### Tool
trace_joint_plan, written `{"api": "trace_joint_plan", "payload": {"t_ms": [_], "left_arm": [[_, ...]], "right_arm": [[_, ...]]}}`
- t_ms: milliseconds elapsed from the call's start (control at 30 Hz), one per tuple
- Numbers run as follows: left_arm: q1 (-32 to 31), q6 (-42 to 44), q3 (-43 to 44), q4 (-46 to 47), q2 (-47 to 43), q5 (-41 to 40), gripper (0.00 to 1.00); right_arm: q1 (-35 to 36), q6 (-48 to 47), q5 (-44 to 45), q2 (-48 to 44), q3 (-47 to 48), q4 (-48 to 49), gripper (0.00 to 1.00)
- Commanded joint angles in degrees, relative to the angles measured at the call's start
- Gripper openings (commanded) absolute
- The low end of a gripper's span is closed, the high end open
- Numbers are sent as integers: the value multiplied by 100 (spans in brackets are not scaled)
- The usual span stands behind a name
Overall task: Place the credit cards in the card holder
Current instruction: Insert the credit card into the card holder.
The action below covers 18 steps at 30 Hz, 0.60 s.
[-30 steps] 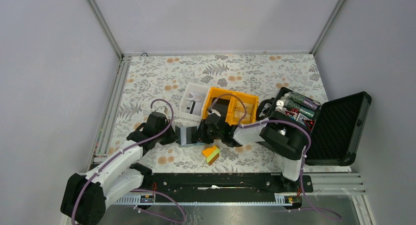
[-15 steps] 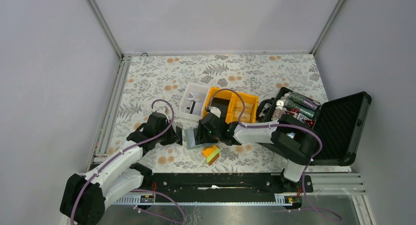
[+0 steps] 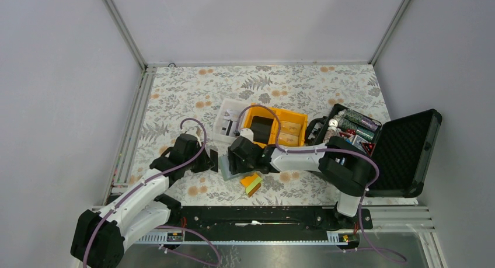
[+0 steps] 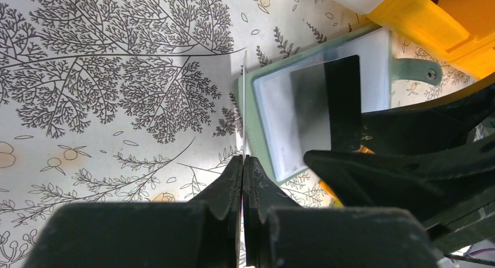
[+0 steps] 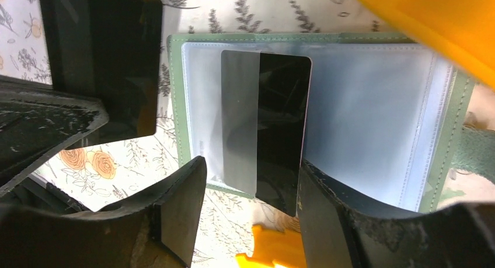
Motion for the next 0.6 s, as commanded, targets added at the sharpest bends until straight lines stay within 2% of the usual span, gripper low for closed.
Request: {"api": "trace_joint_plan", "payload": {"t_ms": [0,200,400,567], "left_arm": [[-19,38,-6,241,-38,133,0],[-19,30,-8,211,-128,78,0],[-19,34,-14,228,-98,94,0],[-24,47,-7,236,-76,109,0]], "right_arm": [[301,-356,472,304,550,-649,64],[313,-798,835,346,911,-1154,70],[320,-1256,843,235,959,-1179,80],[344,-1667,951,64,948,-1177,82]]}}
